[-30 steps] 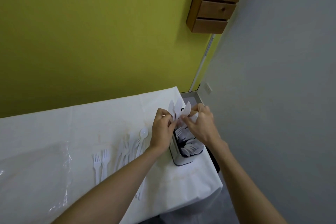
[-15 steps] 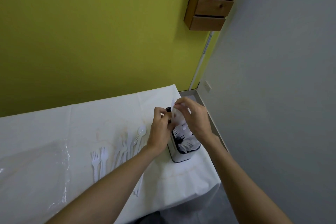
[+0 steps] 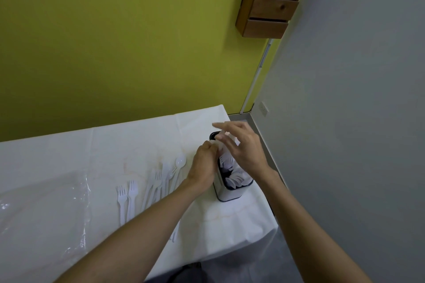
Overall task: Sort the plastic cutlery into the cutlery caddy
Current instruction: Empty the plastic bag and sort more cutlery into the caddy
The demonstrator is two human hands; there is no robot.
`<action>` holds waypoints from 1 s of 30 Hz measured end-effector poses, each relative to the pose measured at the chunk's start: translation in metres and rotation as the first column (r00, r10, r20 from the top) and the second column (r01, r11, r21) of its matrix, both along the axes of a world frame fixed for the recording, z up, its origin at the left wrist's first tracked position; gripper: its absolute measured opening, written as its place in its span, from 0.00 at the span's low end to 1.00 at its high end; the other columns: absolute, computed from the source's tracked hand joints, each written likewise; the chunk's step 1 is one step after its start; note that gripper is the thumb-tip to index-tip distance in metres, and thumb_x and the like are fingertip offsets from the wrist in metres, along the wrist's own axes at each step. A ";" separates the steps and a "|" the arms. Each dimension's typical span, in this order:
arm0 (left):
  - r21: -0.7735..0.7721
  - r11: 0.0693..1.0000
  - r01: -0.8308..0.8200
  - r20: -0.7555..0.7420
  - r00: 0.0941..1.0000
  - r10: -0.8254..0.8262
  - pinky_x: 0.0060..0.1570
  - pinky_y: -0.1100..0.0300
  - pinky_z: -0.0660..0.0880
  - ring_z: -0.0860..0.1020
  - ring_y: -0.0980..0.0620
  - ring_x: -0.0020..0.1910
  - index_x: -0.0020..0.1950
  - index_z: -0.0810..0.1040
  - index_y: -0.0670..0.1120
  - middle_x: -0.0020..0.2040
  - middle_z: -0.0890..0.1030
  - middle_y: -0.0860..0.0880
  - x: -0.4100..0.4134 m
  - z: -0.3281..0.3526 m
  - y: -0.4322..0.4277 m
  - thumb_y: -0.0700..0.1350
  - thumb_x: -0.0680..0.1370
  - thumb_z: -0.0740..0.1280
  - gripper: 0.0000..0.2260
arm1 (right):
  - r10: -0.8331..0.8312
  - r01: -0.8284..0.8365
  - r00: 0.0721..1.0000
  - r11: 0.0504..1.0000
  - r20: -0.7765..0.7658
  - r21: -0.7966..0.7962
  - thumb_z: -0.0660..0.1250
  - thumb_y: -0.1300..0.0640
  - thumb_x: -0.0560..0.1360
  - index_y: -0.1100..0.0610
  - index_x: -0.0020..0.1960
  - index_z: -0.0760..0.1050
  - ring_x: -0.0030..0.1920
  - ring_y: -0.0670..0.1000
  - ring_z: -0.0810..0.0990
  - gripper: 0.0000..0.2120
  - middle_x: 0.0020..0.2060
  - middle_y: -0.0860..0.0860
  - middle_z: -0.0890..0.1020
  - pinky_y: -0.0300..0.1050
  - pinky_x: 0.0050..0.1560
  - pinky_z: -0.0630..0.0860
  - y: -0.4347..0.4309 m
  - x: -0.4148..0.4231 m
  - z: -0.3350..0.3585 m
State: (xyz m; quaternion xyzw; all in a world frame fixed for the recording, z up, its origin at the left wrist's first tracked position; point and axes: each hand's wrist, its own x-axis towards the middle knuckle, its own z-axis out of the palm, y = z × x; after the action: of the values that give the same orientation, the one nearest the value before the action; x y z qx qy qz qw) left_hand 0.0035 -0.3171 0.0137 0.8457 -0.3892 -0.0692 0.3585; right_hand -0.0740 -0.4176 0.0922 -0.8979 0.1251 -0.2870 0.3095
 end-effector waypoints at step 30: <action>0.254 0.967 0.003 -0.093 0.995 0.021 0.72 0.61 0.55 0.61 0.48 0.74 0.72 0.69 0.47 0.72 0.68 0.49 0.020 -0.072 0.229 0.44 0.80 0.63 0.19 | -0.018 -0.015 0.762 0.999 -0.647 -0.046 0.61 0.50 0.81 0.51 0.65 0.74 0.59 0.53 0.75 0.15 0.60 0.52 0.78 0.47 0.53 0.76 0.139 -0.005 -0.108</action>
State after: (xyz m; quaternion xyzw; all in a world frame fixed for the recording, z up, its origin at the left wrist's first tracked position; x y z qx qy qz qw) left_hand 0.0235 -0.0877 -0.0582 0.8822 -0.3557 -0.1570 0.2657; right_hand -0.0785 -0.2783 -0.0157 -0.9489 0.2178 0.0372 0.2253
